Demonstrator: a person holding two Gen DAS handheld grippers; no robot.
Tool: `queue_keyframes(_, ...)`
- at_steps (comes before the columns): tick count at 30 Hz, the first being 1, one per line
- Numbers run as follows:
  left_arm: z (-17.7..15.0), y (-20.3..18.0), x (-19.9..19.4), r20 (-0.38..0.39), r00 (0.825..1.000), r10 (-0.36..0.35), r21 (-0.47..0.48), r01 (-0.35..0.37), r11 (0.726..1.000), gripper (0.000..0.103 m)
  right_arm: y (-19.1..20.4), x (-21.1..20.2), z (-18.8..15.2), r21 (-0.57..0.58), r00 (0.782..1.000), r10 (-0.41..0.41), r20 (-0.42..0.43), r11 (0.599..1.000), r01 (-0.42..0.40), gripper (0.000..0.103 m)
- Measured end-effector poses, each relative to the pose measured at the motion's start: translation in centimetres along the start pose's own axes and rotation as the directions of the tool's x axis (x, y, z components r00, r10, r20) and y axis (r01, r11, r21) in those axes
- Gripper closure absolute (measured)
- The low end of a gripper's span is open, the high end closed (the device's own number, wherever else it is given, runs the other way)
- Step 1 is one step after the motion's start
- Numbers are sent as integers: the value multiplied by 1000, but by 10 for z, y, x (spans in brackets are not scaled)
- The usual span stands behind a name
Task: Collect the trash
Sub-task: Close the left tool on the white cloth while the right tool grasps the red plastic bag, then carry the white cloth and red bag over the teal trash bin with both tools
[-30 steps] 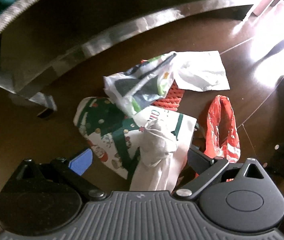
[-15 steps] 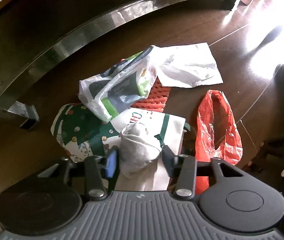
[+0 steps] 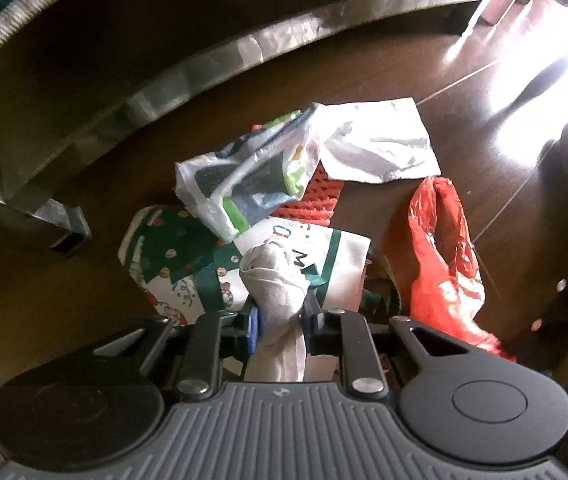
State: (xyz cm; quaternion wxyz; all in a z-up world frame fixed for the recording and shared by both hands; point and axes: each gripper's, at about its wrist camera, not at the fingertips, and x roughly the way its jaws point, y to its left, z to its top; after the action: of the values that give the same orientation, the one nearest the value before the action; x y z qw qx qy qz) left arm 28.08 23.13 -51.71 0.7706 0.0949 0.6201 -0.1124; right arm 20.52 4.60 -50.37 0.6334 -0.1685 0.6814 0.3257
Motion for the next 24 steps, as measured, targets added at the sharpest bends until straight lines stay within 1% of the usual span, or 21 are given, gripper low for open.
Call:
queue_keyframes(3,1,3,-17,16,1000,-16,20,16,1000,83,-5,-20,-2,16,1000,-15,14,1000,15,90)
queue_keyframes(6,6,4,-39,49,998,-39,53,36,998,83,-13,-48,-1,44,999,-25,45,999,23,90)
queue_keyframes(10,19,1,-80,129,990,-48,114,34,993,83,-24,-104,-2,60,990,-38,135,998,30,90)
queue_keyframes(13,30,-1,-115,179,982,-65,118,44,992,83,-30,-148,-6,79,976,-61,211,996,45,90)
queue_keyframes(18,46,-12,-175,243,968,-68,130,37,991,83,-39,-217,-17,121,946,-95,309,991,60,90)
queue_keyframes(24,63,-32,-258,329,942,-58,113,21,993,83,-38,-303,-42,122,895,-118,430,990,73,90)
